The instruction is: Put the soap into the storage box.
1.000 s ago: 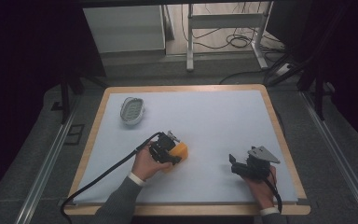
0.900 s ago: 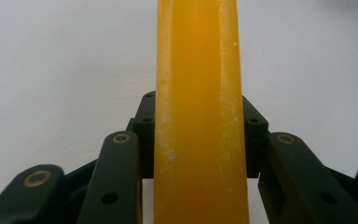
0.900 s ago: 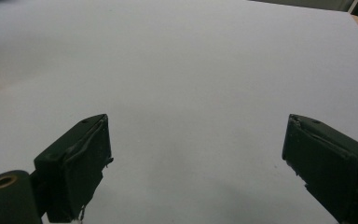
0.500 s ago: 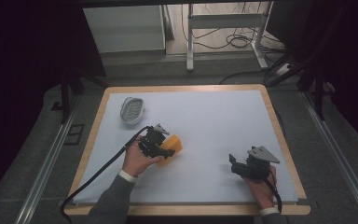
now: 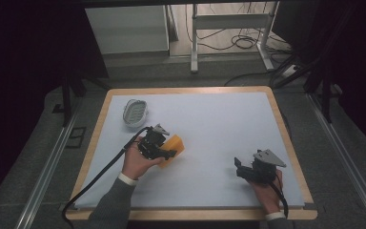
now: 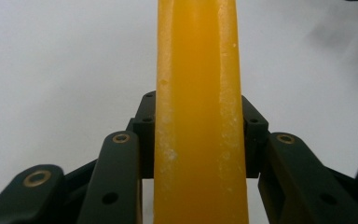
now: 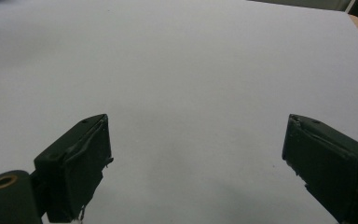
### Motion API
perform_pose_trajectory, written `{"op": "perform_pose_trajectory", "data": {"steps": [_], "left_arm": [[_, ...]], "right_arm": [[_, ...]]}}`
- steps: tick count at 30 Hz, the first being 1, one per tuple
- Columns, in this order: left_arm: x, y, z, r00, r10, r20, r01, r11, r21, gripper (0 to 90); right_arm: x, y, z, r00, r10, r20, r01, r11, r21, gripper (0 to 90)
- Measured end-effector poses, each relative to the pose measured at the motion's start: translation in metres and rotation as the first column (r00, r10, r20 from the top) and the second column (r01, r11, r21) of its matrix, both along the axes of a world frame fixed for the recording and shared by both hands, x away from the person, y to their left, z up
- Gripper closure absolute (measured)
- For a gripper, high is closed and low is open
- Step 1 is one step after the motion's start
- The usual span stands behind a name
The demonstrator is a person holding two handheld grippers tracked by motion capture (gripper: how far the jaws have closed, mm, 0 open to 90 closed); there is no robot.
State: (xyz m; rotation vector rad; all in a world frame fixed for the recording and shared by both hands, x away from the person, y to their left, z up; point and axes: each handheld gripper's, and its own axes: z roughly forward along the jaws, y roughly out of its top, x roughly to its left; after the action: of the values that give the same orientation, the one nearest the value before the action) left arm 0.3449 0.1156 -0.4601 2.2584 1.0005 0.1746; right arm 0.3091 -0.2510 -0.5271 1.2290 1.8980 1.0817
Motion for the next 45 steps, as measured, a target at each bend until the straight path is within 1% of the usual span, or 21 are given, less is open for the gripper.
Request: {"op": "perform_pose_trajectory", "data": {"steps": [3,7,10,14,16,19,21,25,29,31,36,45], "left_arm": [[0.0,0.002,0.003,1.0,0.002,0.006,-0.002,1.0,-0.009,61.0],[0.0,0.006,0.01,0.9997,0.01,0.024,-0.009,0.9997,-0.024,61.0],[0.0,0.009,0.014,0.9995,0.015,0.028,-0.014,0.9993,-0.033,61.0],[0.0,0.011,0.016,0.9994,0.014,0.033,-0.013,0.9995,-0.029,61.0],[0.0,0.012,0.017,0.9993,0.014,0.034,-0.013,0.9994,-0.032,61.0],[0.0,0.015,0.02,0.9991,0.015,0.039,-0.013,0.9988,-0.048,61.0],[0.001,0.017,0.021,0.999,0.015,0.042,-0.013,0.9989,-0.045,61.0],[0.001,0.019,0.023,0.9986,0.027,0.045,-0.024,0.9983,-0.054,61.0],[0.002,0.02,0.024,0.9983,0.031,0.05,-0.028,0.9982,-0.053,61.0],[0.003,0.021,0.025,0.9972,0.04,0.064,-0.036,0.9976,-0.058,61.0],[0.005,0.024,0.028,0.9975,0.037,0.06,-0.032,0.9962,-0.081,61.0],[0.008,0.028,0.03,0.9966,0.056,0.061,-0.051,0.9956,-0.078,61.0]], "right_arm": [[0.0,0.0,0.0,1.0,0.0,0.001,0.0,1.0,-0.002,7.9],[0.0,0.0,0.0,1.0,0.0,0.003,0.0,1.0,-0.003,7.9],[0.0,0.0,0.0,1.0,0.0,0.003,0.0,1.0,-0.002,7.9],[0.0,0.0,0.0,1.0,-0.001,0.003,0.001,1.0,-0.002,7.9],[0.0,0.0,0.0,1.0,-0.002,0.003,0.002,1.0,-0.003,7.9],[0.0,0.0,0.0,1.0,-0.002,0.004,0.002,1.0,-0.002,7.9],[0.0,0.0,0.0,1.0,-0.002,0.004,0.002,1.0,-0.004,7.9],[0.0,0.0,0.0,1.0,-0.003,0.004,0.003,1.0,-0.004,7.9],[0.0,0.0,0.0,1.0,-0.003,0.002,0.003,1.0,-0.005,7.9],[0.0,0.001,0.0,1.0,-0.003,0.001,0.003,1.0,-0.004,7.9],[0.0,0.0,0.0,1.0,-0.003,0.002,0.003,1.0,-0.006,7.9],[0.0,0.001,0.0,1.0,-0.004,0.0,0.004,1.0,-0.006,7.9]]}}
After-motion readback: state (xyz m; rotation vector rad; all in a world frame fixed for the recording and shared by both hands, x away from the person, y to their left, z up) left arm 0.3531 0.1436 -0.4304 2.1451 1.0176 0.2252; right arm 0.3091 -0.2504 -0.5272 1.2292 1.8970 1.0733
